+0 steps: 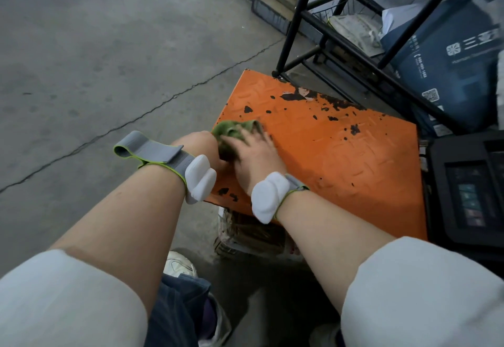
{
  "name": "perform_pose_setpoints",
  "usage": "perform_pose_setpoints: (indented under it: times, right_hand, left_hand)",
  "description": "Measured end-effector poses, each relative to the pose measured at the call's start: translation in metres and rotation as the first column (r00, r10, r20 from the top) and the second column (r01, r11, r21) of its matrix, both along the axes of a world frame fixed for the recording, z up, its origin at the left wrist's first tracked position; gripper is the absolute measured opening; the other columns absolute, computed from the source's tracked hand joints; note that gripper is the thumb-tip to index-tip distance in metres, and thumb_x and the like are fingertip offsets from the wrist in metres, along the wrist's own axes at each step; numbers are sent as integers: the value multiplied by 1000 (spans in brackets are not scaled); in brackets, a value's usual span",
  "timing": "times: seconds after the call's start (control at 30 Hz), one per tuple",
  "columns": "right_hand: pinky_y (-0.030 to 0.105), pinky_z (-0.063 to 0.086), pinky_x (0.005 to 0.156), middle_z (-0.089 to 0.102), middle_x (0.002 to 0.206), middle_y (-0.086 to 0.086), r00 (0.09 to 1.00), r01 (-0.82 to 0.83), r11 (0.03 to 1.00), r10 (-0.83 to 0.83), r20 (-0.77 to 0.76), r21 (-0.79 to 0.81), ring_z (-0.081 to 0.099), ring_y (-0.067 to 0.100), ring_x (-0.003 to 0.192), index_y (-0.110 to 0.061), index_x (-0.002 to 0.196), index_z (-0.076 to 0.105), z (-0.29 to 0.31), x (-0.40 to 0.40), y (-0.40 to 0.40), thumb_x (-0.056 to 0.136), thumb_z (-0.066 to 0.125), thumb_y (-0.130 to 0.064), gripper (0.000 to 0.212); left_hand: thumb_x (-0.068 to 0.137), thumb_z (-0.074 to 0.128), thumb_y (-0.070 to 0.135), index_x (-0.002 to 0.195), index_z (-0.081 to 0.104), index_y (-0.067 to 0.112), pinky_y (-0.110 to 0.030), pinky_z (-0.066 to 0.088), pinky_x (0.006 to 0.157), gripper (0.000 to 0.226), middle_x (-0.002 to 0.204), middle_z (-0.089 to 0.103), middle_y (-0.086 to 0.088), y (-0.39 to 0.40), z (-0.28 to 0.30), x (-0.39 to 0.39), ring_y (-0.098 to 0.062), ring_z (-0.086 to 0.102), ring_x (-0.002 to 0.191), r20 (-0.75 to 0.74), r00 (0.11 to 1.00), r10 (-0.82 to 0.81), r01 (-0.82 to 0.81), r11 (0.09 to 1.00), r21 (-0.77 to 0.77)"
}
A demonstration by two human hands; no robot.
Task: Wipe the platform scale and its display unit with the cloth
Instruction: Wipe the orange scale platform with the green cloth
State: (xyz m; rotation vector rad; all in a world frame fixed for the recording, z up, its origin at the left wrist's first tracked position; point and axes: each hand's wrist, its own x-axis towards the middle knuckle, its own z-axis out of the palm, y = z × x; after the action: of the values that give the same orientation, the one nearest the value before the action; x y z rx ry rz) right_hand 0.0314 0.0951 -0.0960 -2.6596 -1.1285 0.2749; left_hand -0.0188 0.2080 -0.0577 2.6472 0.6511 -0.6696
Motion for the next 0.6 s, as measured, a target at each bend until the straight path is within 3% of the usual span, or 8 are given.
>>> perform_pose_setpoints:
  times: [0.1,0.17,0.23,0.3,0.37,0.47,0.53,0.6]
  right_hand:
    - [35,3,118,24,156,0,997,-68,998,67,42,9,19,23,144,-37,142,32,0,2,-11,95,40,-19,52]
    - [37,5,118,25,155,-1,996,69,997,-68,54,-16,19,23,144,-38,142,32,0,18,-17,96,38,-21,49]
    - [39,4,118,21,157,-1,976,214,976,-212,42,-33,16,24,145,-39,143,30,0,26,-19,98,35,-21,48]
    - [40,1,118,18,158,1,977,211,977,-210,32,-39,13,26,145,-38,144,28,0,18,-17,97,36,-20,50]
    - [39,-2,118,18,157,2,997,69,997,-69,21,-16,14,27,145,-36,144,29,0,-1,-16,94,41,-17,54]
    - [36,-2,118,21,156,2,996,-89,995,88,31,35,15,26,145,-35,144,32,2,-20,-23,92,42,-16,56]
    - [36,0,118,23,156,0,996,-80,997,79,48,21,17,25,145,-36,143,31,0,-13,-27,94,41,-18,54]
    - [37,1,118,22,156,-1,998,42,999,-42,43,-6,16,25,145,-38,144,29,-1,-2,-27,95,41,-20,53]
  left_hand:
    - [88,58,40,113,57,6,-30,41,70,43,85,58,-5,-2,5,-5,-28,55,88,-6,999,-31,31,999,-5]
    - [84,63,46,127,46,8,-33,44,80,60,114,59,-9,-1,8,-9,-30,57,105,-34,999,-13,13,1000,-15]
    - [83,65,47,134,37,10,-33,44,80,70,127,54,-9,1,10,-16,-29,56,110,-45,999,-27,26,999,-28]
    - [82,67,45,135,36,11,-31,46,73,71,126,54,-9,2,10,-20,-28,58,96,-35,999,-21,18,997,-79]
    - [80,70,41,132,40,12,-29,46,69,66,121,58,-9,3,10,-21,-25,55,81,-14,1000,-2,0,993,-118]
    - [79,73,36,129,44,12,-29,46,68,62,116,61,-9,1,14,-23,-22,54,77,-6,1000,-1,0,989,-149]
    - [77,75,36,127,46,12,-29,47,69,62,104,62,-5,2,14,-25,-21,55,70,4,1000,-3,3,987,-164]
    - [76,76,38,129,44,13,-29,46,72,67,98,59,-2,2,13,-30,-20,56,71,-11,1000,-26,24,987,-160]
